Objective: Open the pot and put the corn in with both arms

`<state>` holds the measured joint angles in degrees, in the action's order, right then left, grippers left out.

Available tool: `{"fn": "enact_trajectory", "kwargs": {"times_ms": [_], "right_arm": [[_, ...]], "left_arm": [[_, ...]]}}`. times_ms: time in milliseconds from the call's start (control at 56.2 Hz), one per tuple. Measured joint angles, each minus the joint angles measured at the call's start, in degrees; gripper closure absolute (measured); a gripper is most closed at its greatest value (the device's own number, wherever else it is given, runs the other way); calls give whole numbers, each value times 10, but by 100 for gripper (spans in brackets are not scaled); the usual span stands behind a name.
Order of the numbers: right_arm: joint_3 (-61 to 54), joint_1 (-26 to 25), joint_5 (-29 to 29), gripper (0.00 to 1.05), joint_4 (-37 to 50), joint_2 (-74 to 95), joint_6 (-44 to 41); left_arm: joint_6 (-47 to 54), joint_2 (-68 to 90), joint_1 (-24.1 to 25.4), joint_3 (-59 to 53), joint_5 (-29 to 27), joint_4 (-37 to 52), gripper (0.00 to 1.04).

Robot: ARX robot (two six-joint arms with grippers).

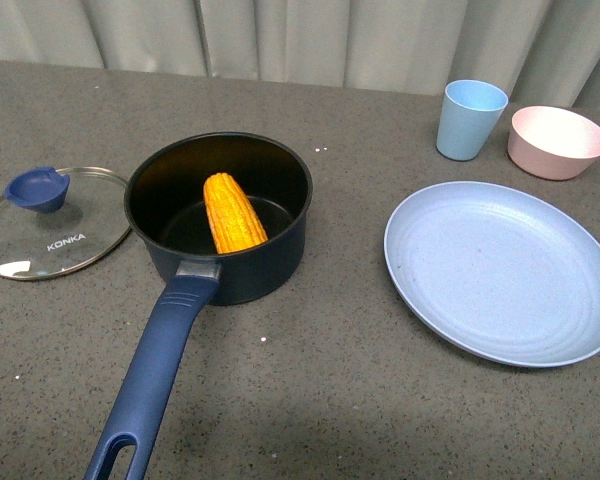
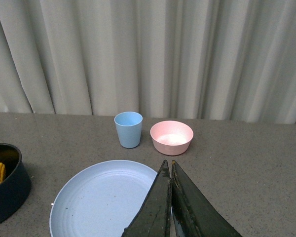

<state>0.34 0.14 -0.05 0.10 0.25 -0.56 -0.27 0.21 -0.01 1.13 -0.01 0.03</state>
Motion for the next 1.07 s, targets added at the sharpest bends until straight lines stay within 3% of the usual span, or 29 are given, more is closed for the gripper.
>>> {"fn": "enact_trajectory", "kwargs": {"times_ms": [53, 160, 570, 1068], "right_arm": [[0, 0, 0, 103, 0, 0, -1], [0, 0, 0, 86, 0, 0, 0], [0, 0, 0, 8, 0, 0, 0], [0, 0, 0, 9, 0, 0, 2]], "left_arm": [[0, 0, 0, 0, 0, 0, 7], [0, 0, 0, 0, 0, 0, 7], [0, 0, 0, 0, 0, 0, 7], [0, 0, 0, 0, 0, 0, 7]]}}
